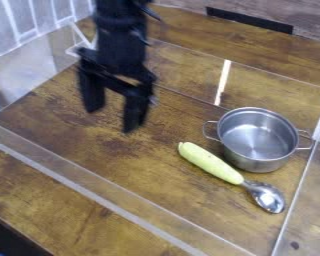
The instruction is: Move the green spoon to the left
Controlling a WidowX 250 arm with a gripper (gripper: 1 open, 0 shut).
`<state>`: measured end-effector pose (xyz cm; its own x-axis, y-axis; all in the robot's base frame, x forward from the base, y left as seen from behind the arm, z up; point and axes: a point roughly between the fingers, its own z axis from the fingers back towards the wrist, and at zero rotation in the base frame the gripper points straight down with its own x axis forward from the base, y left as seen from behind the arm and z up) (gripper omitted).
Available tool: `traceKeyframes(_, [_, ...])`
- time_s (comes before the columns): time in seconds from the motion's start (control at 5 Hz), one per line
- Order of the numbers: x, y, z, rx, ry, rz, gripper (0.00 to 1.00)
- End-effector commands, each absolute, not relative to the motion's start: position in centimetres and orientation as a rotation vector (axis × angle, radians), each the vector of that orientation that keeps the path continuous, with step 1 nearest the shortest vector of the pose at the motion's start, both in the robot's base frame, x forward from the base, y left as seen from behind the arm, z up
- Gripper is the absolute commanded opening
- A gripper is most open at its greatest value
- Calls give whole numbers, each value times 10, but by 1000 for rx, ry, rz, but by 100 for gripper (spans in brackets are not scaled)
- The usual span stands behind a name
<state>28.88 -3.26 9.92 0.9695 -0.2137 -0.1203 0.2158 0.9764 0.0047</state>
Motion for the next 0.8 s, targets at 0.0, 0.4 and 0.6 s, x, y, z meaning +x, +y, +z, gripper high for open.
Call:
traceKeyframes(0.0, [307, -71, 108, 48, 47, -406, 100])
traceKeyframes(0.4, [326, -126, 98, 75, -18, -892, 100])
traceKeyframes(0.6, [330, -131, 89, 84, -60, -1116, 100])
